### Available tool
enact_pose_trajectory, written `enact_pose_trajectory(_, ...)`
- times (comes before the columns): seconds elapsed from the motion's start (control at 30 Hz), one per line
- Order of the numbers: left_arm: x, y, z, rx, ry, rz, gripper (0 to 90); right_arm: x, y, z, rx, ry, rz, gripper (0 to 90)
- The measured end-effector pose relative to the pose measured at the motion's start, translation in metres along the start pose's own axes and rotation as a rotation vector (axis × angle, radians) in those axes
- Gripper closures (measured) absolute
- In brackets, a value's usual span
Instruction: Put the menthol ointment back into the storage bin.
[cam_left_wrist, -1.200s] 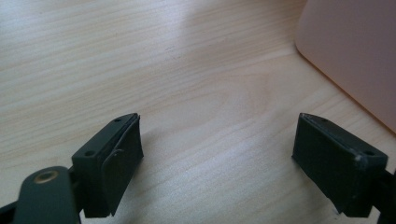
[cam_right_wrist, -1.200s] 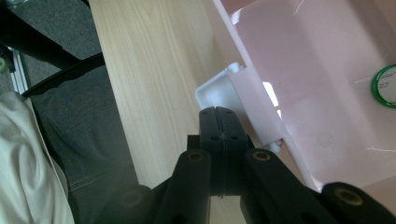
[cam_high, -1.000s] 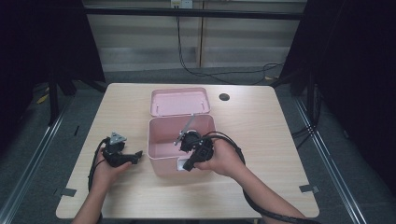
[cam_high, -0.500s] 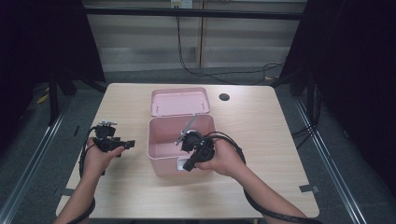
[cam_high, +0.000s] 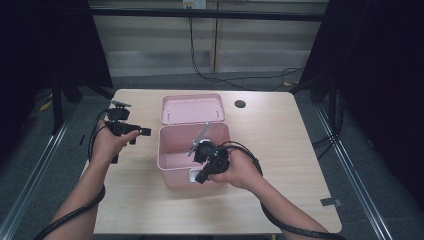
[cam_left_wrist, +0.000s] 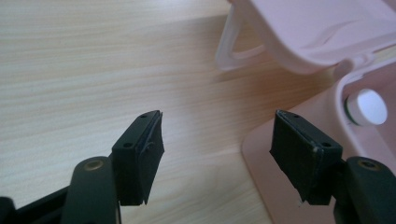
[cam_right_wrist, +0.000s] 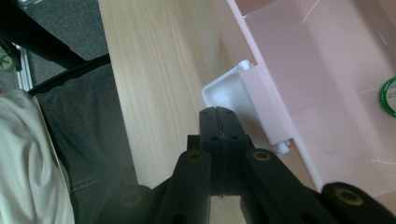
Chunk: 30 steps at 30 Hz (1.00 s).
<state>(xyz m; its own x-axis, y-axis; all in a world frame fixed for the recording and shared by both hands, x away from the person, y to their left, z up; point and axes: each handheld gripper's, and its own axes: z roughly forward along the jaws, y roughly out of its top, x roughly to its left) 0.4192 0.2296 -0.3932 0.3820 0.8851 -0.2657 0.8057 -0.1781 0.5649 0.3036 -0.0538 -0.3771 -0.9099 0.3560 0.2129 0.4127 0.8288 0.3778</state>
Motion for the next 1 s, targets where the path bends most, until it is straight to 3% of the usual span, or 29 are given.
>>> enact_pose_trajectory(0.17,-0.005,0.009,-0.001,-0.003,0.002,0.008,34.2,0.0,0.002,0.0,0.001,-0.004,-0.019,90.0)
enact_pose_trajectory(0.3,-0.007,0.012,-0.002,-0.002,-0.002,0.012,34.5,0.001,0.005,-0.002,-0.003,-0.024,-0.025,90.0)
enact_pose_trajectory(0.47,-0.007,0.013,-0.004,0.011,-0.002,0.008,35.0,0.001,0.004,0.001,-0.006,-0.001,-0.028,90.0)
enact_pose_trajectory(0.6,-0.009,0.015,-0.005,0.004,0.0,0.003,35.2,0.0,0.006,-0.001,-0.005,-0.018,-0.043,90.0)
enact_pose_trajectory(1.0,-0.021,0.029,-0.007,0.016,0.0,0.032,35.9,-0.003,0.006,-0.001,-0.015,-0.022,-0.073,90.0)
